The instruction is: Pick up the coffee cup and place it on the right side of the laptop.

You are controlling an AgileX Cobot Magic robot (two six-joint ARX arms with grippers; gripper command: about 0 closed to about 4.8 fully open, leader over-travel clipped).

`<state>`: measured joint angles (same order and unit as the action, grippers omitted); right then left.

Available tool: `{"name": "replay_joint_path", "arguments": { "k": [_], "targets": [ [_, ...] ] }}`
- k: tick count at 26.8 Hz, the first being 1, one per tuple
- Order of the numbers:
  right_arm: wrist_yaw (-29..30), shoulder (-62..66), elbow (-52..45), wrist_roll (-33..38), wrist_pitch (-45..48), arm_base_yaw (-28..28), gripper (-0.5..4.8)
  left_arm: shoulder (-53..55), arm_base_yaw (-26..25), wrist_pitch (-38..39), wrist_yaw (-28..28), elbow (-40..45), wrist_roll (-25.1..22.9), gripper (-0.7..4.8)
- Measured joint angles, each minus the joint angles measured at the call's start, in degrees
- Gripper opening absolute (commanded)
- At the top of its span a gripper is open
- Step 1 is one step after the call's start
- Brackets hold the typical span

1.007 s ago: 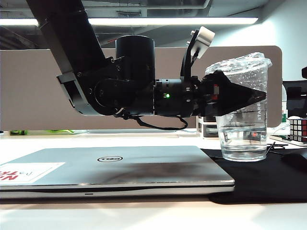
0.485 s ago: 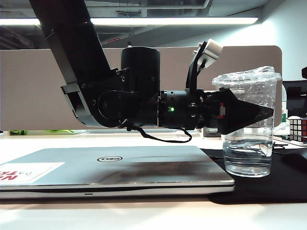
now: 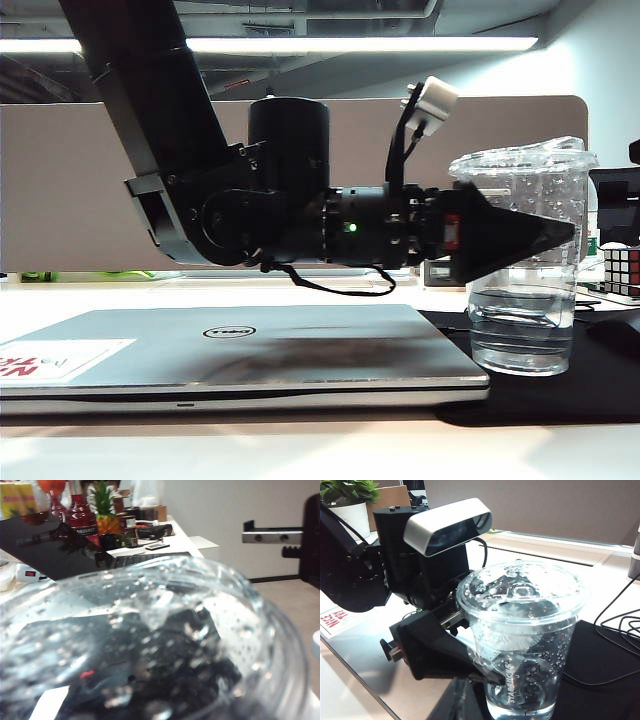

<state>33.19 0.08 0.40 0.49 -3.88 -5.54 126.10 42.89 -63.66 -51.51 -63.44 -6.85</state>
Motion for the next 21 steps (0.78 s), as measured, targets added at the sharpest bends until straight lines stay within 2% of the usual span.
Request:
{"name": "replay_joint_path", "arguments": {
  "k": [7,12,16,21],
  "targets": [
    [0.0,0.0,0.0,0.0,0.0,0.0,-0.01,0.0,-3.6,0.0,-7.2,0.6,4.1,4.79],
    [0.0,0.0,0.0,0.0,-0.1,0.0,-0.01,0.0,-4.9,0.0,-11.0,0.6,4.1,4.79],
    [0.0,0.0,0.0,0.0,-0.1,0.0,-0.01,-0.1,-7.7,0.0,-17.8,1.0,4.2,4.79],
    [0.0,0.0,0.0,0.0,-0.4,0.0,-0.01,-0.1,-12.3,0.0,-19.0,1.3,4.2,4.79]
  ]
}}
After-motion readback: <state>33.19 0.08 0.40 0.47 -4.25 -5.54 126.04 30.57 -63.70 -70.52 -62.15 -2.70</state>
